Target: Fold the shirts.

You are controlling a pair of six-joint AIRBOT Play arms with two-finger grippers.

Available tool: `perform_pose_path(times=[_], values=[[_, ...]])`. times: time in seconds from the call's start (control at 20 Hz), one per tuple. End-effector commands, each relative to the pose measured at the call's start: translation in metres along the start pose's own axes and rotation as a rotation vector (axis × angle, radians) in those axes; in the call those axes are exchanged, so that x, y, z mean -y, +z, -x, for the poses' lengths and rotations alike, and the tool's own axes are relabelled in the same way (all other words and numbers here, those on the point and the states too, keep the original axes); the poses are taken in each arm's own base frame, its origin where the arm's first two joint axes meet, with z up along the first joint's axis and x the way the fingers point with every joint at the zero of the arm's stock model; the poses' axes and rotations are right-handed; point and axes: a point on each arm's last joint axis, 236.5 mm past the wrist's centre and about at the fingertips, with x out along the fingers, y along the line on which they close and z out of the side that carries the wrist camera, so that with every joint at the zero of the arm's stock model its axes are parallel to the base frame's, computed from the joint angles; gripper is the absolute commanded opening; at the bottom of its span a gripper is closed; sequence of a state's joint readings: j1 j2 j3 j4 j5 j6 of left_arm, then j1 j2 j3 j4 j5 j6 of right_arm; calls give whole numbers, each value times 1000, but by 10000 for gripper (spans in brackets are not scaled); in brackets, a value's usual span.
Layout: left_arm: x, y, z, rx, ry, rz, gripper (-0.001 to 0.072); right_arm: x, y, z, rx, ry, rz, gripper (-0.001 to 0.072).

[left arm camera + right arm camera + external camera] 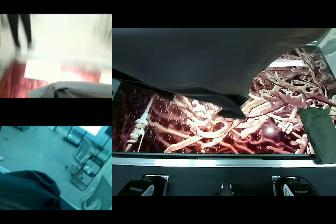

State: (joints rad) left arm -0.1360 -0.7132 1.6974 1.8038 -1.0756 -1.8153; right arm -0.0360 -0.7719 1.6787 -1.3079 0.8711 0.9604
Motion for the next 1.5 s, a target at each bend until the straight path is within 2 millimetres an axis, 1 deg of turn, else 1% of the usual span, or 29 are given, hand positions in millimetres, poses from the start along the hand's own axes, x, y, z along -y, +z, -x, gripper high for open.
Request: perform_pose_path(times=[0.0,0.05,0.1,0.2,0.25,0.4,0.45,0.5,0.55,0.6,0.65,0.75,0.8,0.85,0.9,0.95,1.0,1.05,1.1,1.15,1.25,1.3,1.4,1.45], values=[[13,116,83,398,-118,92,26,28,63,69,192,-147,23,23],[24,126,93,435,-179,123,26,32,73,77,233,-166,4,23],[34,131,97,453,-231,150,26,35,81,82,264,-178,-11,23],[40,128,93,433,-257,165,26,39,90,88,299,-194,-15,23],[40,122,86,404,-246,158,26,42,94,89,315,-205,-13,23],[41,96,54,286,-210,94,26,54,103,89,359,-259,5,23],[42,85,39,242,-198,55,26,57,101,81,354,-267,10,23],[42,71,19,184,-178,8,26,58,94,68,331,-264,12,23],[40,53,-4,110,-150,-13,26,57,83,50,294,-247,7,23],[37,31,-29,22,-122,-31,26,53,66,27,238,-219,0,23],[33,1,-59,-87,-85,-54,26,47,40,-3,153,-181,-4,23],[32,-69,-115,-303,-50,-82,26,34,-26,-68,-38,-109,-7,23],[32,-110,-143,-411,-37,-97,26,26,-64,-102,-128,-76,-36,23],[31,-150,-166,-507,-26,-110,26,19,-98,-131,-198,-54,-70,23],[28,-195,-188,-612,-12,-124,26,11,-132,-162,-256,-37,-104,23],[26,-235,-205,-697,-2,-136,26,3,-162,-187,-297,-24,-131,23],[25,-273,-222,-769,5,-147,26,-4,-192,-211,-331,-15,-151,23],[24,-301,-236,-820,8,-152,26,-12,-217,-229,-356,-7,-161,24],[25,-327,-249,-863,9,-150,26,-20,-242,-244,-386,0,-180,24],[25,-348,-258,-896,17,-135,26,-27,-263,-254,-417,8,-206,25],[28,-387,-268,-966,15,-107,27,-46,-307,-265,-508,41,-242,25],[33,-408,-270,-1011,3,-86,27,-62,-331,-264,-580,79,-263,25],[47,-444,-268,-1103,-33,-19,27,-98,-379,-254,-741,177,-320,26],[56,-460,-265,-1144,-54,14,28,-114,-396,-248,-803,220,-350,26]])
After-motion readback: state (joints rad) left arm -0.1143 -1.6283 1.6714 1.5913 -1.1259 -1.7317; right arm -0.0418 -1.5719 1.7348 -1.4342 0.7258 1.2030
